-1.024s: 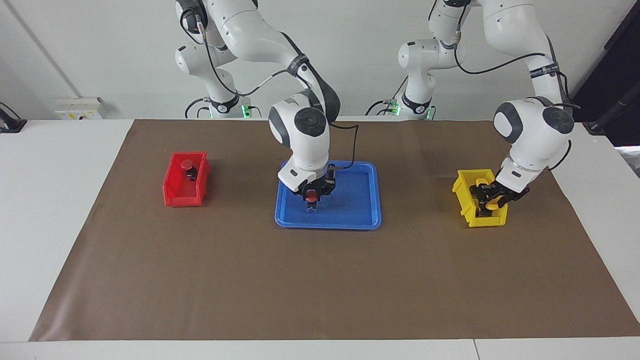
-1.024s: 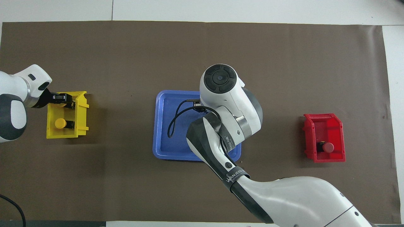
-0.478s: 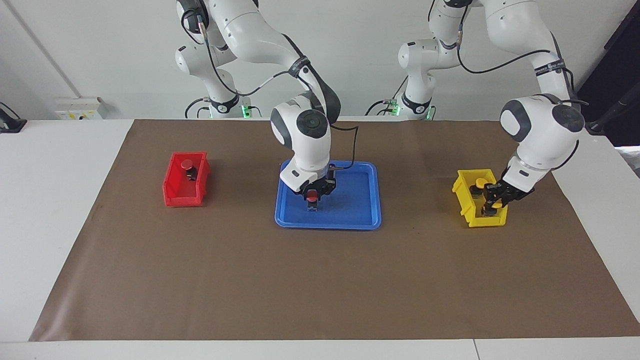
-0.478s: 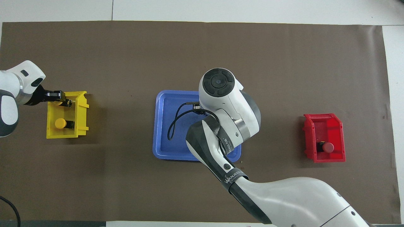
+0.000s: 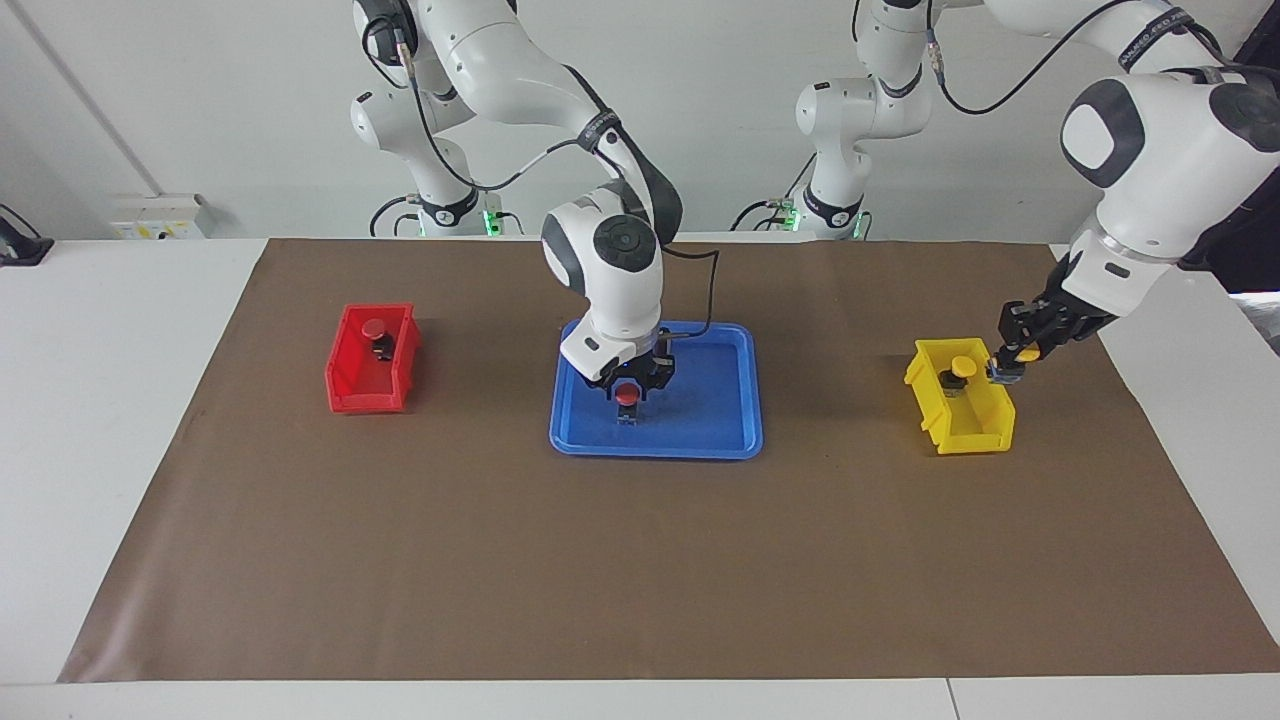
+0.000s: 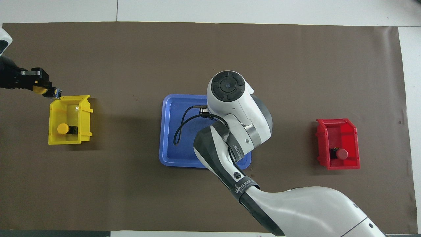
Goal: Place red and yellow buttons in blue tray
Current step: 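Place the red button in the tray while the left gripper grasps a yellow button, then place the yellow button in the tray while the right gripper grasps a red button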
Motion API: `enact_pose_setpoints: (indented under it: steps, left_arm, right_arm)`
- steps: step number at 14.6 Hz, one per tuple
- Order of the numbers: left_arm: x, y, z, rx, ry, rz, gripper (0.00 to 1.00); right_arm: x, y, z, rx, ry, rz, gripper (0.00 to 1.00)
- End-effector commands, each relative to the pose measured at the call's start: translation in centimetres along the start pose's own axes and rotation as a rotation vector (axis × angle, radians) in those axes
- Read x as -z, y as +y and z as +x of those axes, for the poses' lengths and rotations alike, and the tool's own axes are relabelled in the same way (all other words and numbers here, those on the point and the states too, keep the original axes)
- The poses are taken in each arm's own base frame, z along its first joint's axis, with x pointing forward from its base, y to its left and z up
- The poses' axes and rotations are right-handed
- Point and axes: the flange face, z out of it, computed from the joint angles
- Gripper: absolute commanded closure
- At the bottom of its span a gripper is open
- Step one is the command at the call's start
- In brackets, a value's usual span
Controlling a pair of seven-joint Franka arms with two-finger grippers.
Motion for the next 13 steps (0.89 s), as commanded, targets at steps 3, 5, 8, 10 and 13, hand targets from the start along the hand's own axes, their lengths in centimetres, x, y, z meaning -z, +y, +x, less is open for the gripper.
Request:
enact_pose_setpoints:
  steps: [3, 5, 8, 10, 13]
  left_arm:
    - [-6.1, 15.1, -3.6, 0.089, 0.033, -0.042, 0.98]
    - [-9.7, 19.7, -5.0, 0.083, 0.025, -0.057, 0.98]
    - [-11.8, 24.1, -6.7, 0.070, 0.004, -0.076, 0.98]
    - [-13.6, 27.3, -7.9, 0.073, 0.017, -0.102, 0.98]
    - [-16.2, 30.2, -9.0, 0.075, 0.011, -0.108, 0.98]
  right_arm:
    - [8.5, 11.8, 2.4, -0.028, 0.002, 0.015, 0.29]
    - [9.6, 18.9, 1.6, 0.009, -0.037, 0.010, 0.29]
    - [8.4, 30.5, -2.8, 0.075, -0.042, 0.036, 0.29]
    - [7.3, 34.9, -5.9, 0.107, -0.034, 0.048, 0.29]
    - [4.9, 40.4, -8.1, 0.166, -0.031, 0.060, 0.30]
